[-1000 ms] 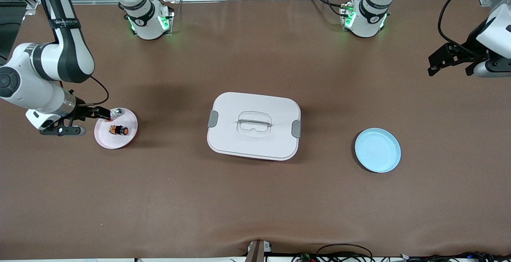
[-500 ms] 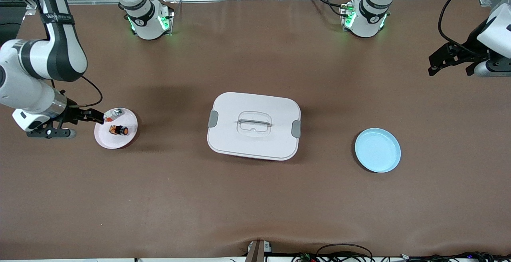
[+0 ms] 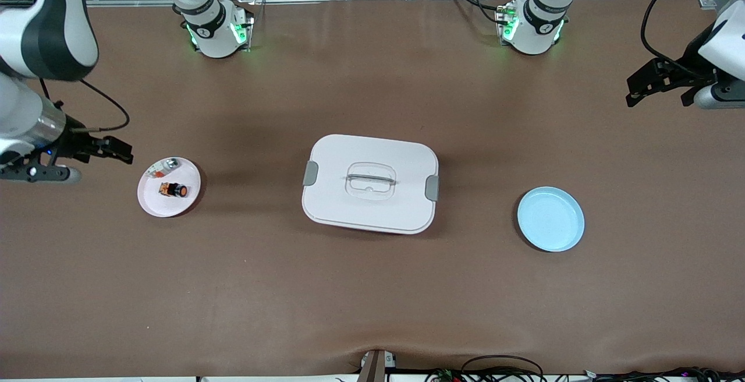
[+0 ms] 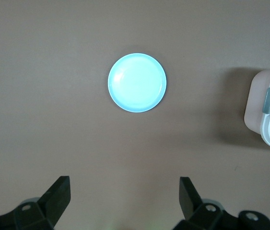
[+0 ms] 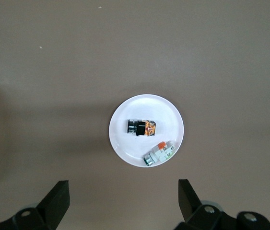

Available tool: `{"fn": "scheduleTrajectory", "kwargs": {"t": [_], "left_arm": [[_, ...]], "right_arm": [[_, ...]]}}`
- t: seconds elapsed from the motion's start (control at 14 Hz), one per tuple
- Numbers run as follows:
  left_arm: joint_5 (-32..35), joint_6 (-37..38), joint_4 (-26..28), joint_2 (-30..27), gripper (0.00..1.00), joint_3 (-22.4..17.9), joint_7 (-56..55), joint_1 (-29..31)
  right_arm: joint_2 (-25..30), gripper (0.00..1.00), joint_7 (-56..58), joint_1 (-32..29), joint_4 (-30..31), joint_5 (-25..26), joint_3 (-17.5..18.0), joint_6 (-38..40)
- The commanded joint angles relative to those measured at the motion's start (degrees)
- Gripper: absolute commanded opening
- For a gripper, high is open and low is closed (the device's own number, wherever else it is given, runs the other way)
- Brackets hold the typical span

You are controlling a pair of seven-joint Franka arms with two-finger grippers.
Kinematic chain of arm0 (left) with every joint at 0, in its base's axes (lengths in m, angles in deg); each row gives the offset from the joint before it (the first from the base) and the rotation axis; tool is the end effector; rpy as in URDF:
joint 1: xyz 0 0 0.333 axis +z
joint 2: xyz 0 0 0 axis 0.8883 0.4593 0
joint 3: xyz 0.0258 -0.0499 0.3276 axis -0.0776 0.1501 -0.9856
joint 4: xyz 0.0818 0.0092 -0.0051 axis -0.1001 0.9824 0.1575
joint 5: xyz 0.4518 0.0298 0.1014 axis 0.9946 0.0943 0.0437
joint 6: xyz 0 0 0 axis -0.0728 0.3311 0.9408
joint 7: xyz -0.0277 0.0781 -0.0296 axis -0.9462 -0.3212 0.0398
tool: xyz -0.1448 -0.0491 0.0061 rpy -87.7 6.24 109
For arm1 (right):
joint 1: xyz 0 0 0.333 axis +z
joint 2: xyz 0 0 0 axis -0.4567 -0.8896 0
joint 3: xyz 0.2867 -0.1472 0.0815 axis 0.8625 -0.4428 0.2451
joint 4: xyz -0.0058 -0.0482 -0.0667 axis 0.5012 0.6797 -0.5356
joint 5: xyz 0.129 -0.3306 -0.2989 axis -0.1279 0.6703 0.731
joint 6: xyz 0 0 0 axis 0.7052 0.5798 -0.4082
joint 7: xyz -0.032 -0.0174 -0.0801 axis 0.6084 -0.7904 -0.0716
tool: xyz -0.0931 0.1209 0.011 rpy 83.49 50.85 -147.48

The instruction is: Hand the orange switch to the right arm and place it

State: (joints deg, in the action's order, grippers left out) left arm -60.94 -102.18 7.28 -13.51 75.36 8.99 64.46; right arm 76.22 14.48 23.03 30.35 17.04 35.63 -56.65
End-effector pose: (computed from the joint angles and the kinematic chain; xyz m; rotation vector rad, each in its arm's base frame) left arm 0.6004 -0.0515 0.6209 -3.1290 0.0087 -0.0176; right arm 0.6247 -0.0267 0.4582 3.1065 -0.0489 -0.0393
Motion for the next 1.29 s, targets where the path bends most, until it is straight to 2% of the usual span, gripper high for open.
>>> {"fn": "scheduleTrajectory", "kwargs": {"t": [0.0, 0.29, 0.43, 0.86, 1.07, 1.21], "left_arm": [[-0.4, 1.3, -1.0, -0.1, 1.00, -0.1, 0.6, 0.3], [-0.1, 1.3, -1.0, -0.1, 1.00, -0.2, 0.8, 0.4], [-0.1, 1.3, -1.0, -0.1, 1.00, -0.2, 0.8, 0.4], [-0.2, 1.3, -0.9, -0.1, 1.00, -0.2, 0.7, 0.3], [-0.2, 1.2, -1.0, 0.0, 1.00, -0.2, 0.7, 0.3], [-0.2, 1.3, -1.0, 0.0, 1.00, -0.2, 0.8, 0.4]], "right_arm": [[5.6, 1.00, -1.1, 0.4, 1.0, -0.4, 0.0, 3.0], [8.4, 1.00, -1.2, 0.5, -1.2, -0.4, 0.3, 6.8], [7.9, 1.00, -1.3, 0.7, -4.9, -0.5, 0.5, 9.4], [7.7, 1.00, -0.5, -0.2, -10.2, -0.8, -0.4, 12.8], [7.7, 1.00, 1.1, -1.1, -10.4, -0.8, -0.7, 12.9], [7.7, 1.00, 3.3, -1.2, -10.6, -2.9, -1.5, 13.1]]}}
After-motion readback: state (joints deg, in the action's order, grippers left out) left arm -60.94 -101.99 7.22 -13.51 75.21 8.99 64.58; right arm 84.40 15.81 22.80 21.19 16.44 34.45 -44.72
